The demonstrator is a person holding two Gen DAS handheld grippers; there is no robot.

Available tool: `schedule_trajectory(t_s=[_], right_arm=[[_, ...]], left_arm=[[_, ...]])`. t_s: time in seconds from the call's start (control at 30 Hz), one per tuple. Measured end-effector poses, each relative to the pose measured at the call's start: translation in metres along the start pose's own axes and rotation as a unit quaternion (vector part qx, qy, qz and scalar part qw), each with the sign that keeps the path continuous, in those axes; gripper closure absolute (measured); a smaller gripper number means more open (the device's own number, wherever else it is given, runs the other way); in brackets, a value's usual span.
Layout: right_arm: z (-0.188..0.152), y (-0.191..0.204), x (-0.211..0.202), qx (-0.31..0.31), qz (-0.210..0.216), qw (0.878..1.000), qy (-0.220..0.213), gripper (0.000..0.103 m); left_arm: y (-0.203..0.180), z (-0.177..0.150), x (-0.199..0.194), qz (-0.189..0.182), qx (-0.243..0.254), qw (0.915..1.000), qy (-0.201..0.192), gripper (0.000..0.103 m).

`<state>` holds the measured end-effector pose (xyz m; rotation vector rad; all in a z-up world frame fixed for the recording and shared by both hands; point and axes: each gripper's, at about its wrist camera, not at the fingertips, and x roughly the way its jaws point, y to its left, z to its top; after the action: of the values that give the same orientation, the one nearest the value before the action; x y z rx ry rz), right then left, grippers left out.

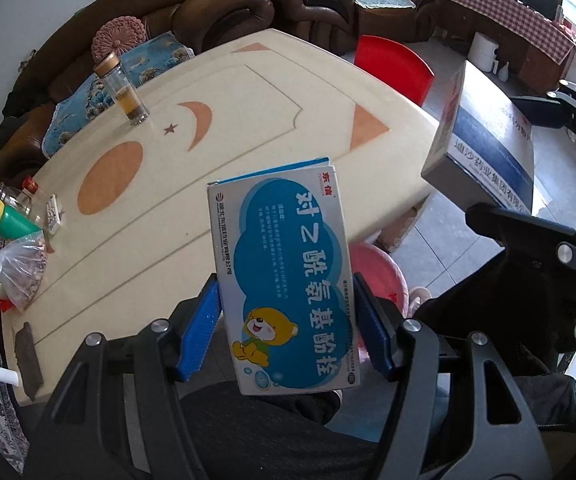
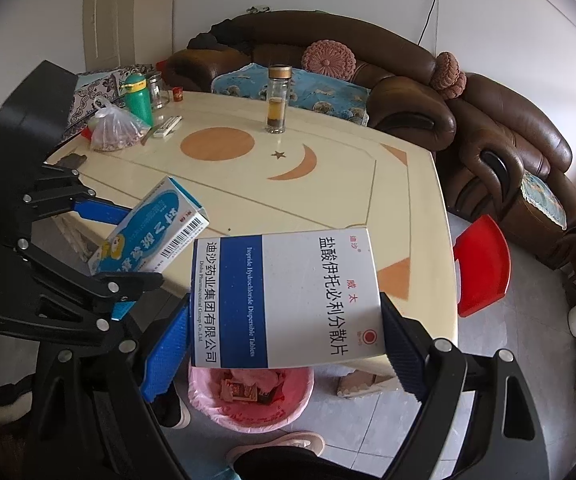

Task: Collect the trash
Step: 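Lift both medicine boxes and carry them over the pink bin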

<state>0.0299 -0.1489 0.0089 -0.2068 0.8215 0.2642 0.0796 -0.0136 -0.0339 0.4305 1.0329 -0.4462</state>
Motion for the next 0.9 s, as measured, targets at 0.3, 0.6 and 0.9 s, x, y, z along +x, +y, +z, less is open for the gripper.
schedule_trajectory(t_s=[0.3, 0.6, 0.9], right_arm=[[-0.017, 0.01, 0.007, 0.004, 0.011, 1.0, 0.014, 0.019], [-0.038, 0.011, 0.031, 0.019, 0.021, 0.999, 0.04, 0.019], [-0.067, 0.011, 0.072, 0.031, 0.018, 0.996, 0.079, 0.019]], left_arm=[[-0.01, -0.02, 0.017, -0.018, 0.002, 0.9997, 0.015, 0.04], [-0.015, -0.035, 0.051, -0.036, -0.005, 0.9985, 0.041, 0.04], [-0.022, -0.049, 0.098, -0.039, -0.003, 0.9965, 0.074, 0.04]])
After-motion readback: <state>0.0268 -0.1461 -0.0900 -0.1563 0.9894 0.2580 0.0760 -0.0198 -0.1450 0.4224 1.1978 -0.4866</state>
